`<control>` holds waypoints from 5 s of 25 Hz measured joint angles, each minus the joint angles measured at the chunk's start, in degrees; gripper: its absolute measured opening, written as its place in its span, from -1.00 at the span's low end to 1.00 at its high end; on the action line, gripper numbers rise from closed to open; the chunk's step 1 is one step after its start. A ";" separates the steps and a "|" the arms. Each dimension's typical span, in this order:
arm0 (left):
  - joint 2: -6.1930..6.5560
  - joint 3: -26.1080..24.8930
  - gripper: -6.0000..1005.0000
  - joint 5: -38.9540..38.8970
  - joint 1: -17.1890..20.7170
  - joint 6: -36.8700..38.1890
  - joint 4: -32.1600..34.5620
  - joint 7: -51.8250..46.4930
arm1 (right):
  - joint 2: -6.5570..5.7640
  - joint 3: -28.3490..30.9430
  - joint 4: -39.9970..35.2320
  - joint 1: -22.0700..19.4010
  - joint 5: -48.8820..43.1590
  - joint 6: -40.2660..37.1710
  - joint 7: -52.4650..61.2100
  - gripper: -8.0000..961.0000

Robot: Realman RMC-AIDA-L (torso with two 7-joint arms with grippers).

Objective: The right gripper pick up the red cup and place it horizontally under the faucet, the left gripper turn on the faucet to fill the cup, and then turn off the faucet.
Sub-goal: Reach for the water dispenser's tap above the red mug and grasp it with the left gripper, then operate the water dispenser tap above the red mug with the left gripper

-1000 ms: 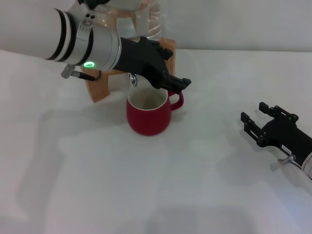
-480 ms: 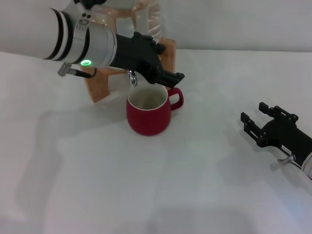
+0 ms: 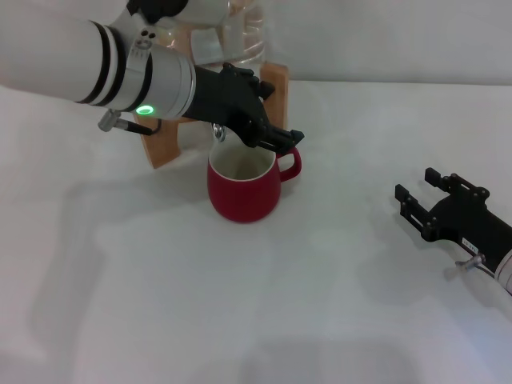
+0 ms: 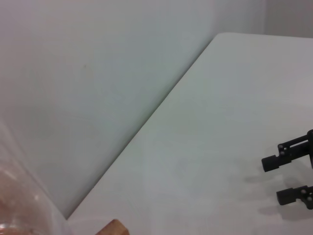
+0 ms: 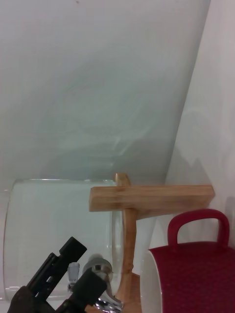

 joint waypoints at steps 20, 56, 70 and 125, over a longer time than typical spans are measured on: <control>0.09 -0.40 0.75 2.09 0.75 -5.00 4.95 -3.12 | 0.00 -0.08 0.00 0.00 -0.01 0.02 0.00 0.13; -0.09 -0.13 0.75 -0.08 1.39 -3.41 8.38 -1.09 | 0.00 -0.09 0.00 0.12 0.00 0.00 0.00 0.13; -0.19 1.73 0.75 -3.49 11.17 -1.07 16.41 -2.63 | -0.09 -0.02 0.00 0.14 0.00 0.00 0.00 0.13; -0.09 4.52 0.75 -3.21 15.38 -0.03 16.85 -4.35 | 0.00 -0.17 0.00 0.17 -0.09 -0.62 0.00 0.13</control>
